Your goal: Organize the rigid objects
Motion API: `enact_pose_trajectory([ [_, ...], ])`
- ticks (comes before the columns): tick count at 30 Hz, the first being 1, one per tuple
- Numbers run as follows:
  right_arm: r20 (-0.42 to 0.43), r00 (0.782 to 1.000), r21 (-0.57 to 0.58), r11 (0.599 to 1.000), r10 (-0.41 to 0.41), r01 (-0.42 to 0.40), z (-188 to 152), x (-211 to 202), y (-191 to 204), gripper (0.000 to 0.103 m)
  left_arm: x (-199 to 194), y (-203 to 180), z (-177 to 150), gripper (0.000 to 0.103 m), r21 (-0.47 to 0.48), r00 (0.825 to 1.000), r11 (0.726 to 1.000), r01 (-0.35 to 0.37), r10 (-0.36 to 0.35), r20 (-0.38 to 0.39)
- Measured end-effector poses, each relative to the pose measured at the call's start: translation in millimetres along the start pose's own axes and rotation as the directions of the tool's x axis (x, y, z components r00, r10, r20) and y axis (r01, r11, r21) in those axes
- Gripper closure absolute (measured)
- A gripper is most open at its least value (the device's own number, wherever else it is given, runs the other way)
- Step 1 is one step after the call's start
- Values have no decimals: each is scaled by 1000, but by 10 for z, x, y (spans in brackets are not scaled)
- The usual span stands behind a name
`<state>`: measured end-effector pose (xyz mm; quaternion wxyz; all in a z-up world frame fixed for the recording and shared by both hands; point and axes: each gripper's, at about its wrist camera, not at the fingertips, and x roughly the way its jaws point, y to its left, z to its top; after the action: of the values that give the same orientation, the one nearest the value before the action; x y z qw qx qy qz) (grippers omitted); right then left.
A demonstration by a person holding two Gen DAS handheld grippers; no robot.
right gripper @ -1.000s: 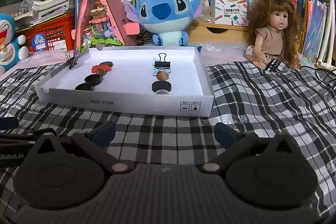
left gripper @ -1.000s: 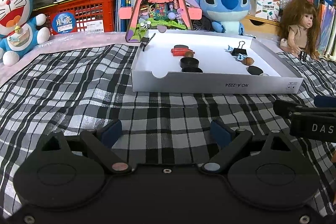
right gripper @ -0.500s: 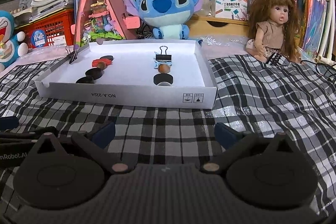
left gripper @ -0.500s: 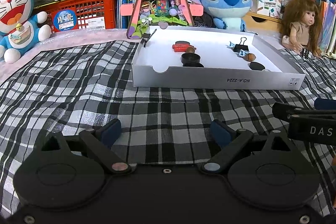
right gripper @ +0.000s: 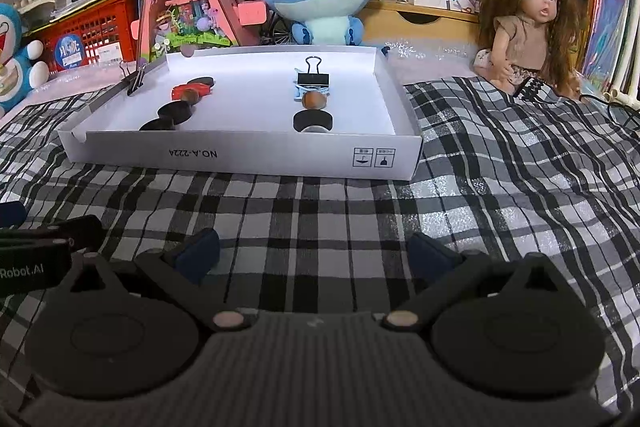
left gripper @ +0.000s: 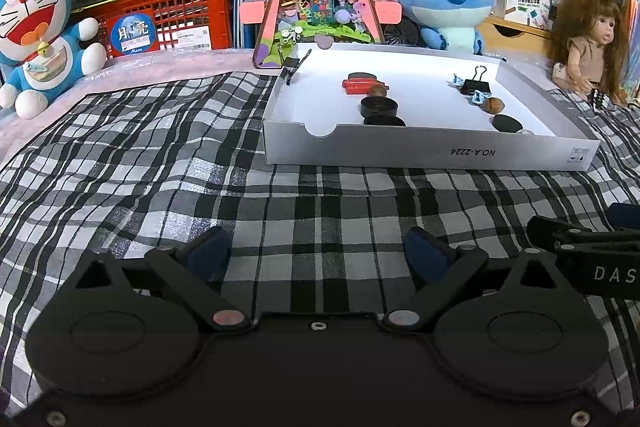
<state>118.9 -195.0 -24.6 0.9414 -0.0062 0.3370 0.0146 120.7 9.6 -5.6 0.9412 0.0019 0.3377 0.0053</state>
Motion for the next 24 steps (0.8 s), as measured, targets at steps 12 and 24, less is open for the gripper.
enact_pose_trajectory([
  [12, -5, 1000, 8, 1000, 9, -9, 0, 22, -9, 0, 16, 22, -10, 0, -18, 1000, 1000, -11, 11, -8],
  [24, -6, 1000, 3, 1000, 11, -11, -8, 17, -10, 0, 15, 20, -9, 0, -18, 1000, 1000, -11, 11, -8],
])
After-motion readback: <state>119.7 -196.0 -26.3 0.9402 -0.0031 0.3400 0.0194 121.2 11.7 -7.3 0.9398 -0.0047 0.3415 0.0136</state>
